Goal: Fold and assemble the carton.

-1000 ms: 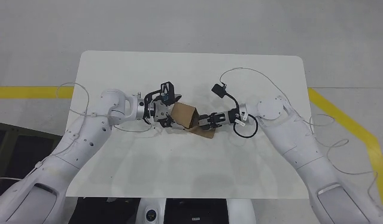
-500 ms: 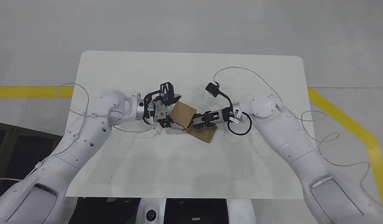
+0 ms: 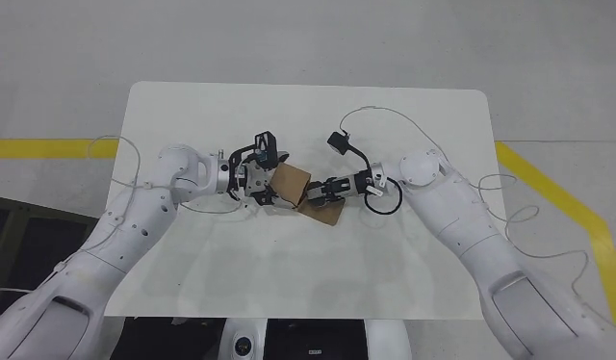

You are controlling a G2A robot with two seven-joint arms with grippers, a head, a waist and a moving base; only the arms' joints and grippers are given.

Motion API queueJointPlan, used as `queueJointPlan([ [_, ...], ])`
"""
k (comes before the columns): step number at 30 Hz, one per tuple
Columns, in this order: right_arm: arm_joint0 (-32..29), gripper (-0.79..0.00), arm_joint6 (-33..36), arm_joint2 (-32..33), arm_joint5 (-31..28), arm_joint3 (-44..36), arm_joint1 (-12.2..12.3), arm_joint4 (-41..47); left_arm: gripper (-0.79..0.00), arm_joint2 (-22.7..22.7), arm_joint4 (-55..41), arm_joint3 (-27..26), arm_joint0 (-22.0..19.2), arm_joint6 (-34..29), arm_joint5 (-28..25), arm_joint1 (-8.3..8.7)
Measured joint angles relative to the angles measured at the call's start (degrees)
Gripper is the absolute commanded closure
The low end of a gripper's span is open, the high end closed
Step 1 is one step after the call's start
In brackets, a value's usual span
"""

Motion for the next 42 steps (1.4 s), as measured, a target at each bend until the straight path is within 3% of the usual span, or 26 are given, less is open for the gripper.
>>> queueJointPlan([
  [17, -3.61, 0.000, -5.12, 0.86, 4.12, -5.15, 0.47, -2.00, -0.785, 0.21, -0.37, 0.25, -0.11, -0.87, 0.00, 0.26],
  [34, -2.01, 0.000, -3.22, 0.42, 1.05, -0.75, -1.09, 1.42, -0.785, 0.26, -1.25, 0.91, -0.28, -1.44, 0.00, 0.30],
  [42, -1.93, 0.000, -2.42, 3.18, 3.51, -3.27, 0.86, -4.47, -0.785, -0.06, -2.58, 1.55, -0.50, -1.56, 0.00, 0.23],
])
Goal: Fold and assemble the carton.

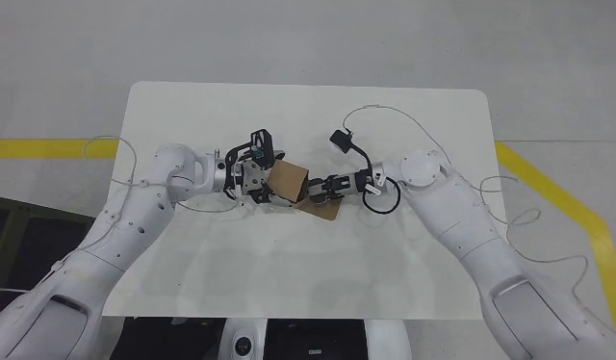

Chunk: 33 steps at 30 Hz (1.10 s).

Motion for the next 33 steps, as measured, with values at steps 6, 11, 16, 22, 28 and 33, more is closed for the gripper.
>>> queueJointPlan([
  [6, -4.09, 0.000, 1.06, 5.36, 2.85, -7.03, 3.06, -3.31, -0.785, -0.46, -0.76, 0.44, -0.12, -0.46, 0.09, -0.20],
  [11, -9.71, -0.274, 3.01, 11.80, 8.77, -14.54, 6.45, -8.32, -0.785, -0.80, -1.05, 0.56, -0.04, -0.78, 0.18, -0.35],
  [16, -14.77, -0.332, 3.68, 15.52, 13.43, -21.52, 8.36, -11.35, -0.785, -1.06, -1.33, 0.63, 0.08, -1.11, 0.09, -0.51],
  [22, -16.26, -0.339, 2.73, 15.01, 14.25, -22.12, 8.57, -11.32, -0.785, -1.34, -1.63, 0.76, 0.12, -1.63, 0.04, -0.68],
  [28, -14.91, -0.351, 1.19, 12.69, 13.18, -19.60, 7.92, -10.29, -0.785, -1.59, -1.69, 0.74, 0.19, -1.95, 0.00, -0.84],
  [33, -13.21, -0.388, 0.20, 10.19, 12.20, -16.78, 7.05, -8.98, -0.785, -1.82, -1.51, 0.68, 0.31, -1.95, 0.00, -0.91],
])
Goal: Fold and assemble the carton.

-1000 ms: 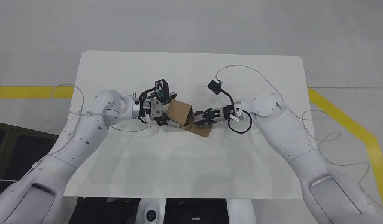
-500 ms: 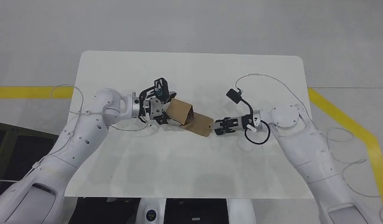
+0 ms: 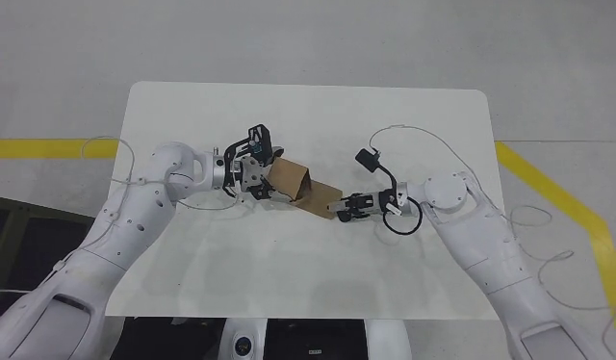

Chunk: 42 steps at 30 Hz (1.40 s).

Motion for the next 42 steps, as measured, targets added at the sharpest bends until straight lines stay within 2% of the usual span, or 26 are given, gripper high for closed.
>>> queueJointPlan([
  [13, 3.06, -0.388, -1.44, -2.53, -6.12, 3.69, -1.79, 7.94, -0.785, -0.41, 0.07, -0.21, 0.28, -0.31, 0.00, -0.06],
  [26, 7.10, -0.391, -1.63, -5.68, -8.32, 5.12, -3.42, 9.69, -0.785, -0.40, 0.18, -0.57, 0.46, -0.76, 0.00, -0.05],
  [31, 8.26, -0.419, -2.05, -6.48, -9.59, 6.39, -4.03, 10.87, -0.785, -0.41, 0.07, -0.59, 0.45, -0.83, 0.00, -0.02],
  [33, 8.48, -0.625, -2.07, -6.64, -10.21, 6.93, -4.23, 11.67, -0.785, -0.38, 0.07, -0.60, 0.43, -0.88, 0.00, -0.02],
  [34, 8.68, -0.631, -1.94, -6.78, -10.45, 7.33, -4.35, 12.00, -0.785, -0.34, 0.07, -0.62, 0.42, -0.93, 0.00, -0.01],
  [39, 9.44, -0.529, -1.77, -7.24, -11.38, 8.65, -4.81, 13.16, -0.785, -0.18, -0.11, -0.55, 0.34, -1.15, 0.00, 0.00],
  [42, 9.82, -0.419, -1.63, -7.45, -11.81, 9.42, -5.07, 13.82, -0.785, -0.04, -0.16, -0.58, 0.29, -1.28, 0.00, 0.01],
])
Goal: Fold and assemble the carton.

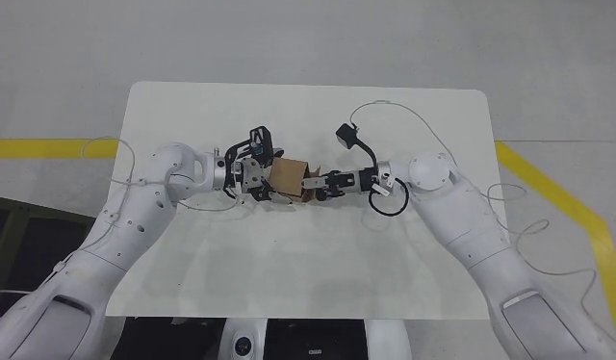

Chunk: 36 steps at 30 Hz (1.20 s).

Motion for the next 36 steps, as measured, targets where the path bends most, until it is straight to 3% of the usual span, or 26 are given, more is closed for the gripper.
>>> queueJointPlan([
  [5, 0.15, -0.317, 0.84, -0.02, -1.43, 1.46, -0.43, 2.80, -0.785, 0.22, -0.05, -0.02, -0.08, -0.06, 0.00, 0.04],
  [14, 0.56, -0.320, 1.40, 0.24, -2.35, 3.58, -0.80, 4.55, -0.785, 0.60, -0.14, 0.09, -0.21, -0.12, 0.00, 0.10],
  [20, 0.73, -0.234, 1.86, -0.22, -2.61, 4.67, -1.28, 5.75, -0.785, 0.79, -0.21, 0.12, -0.31, -0.10, 0.00, 0.17],
  [36, 2.73, -0.169, 1.35, -1.97, -1.93, 8.14, -2.47, 3.46, -0.785, 1.26, -0.27, 0.08, -0.54, -0.01, 0.00, 0.36],
])
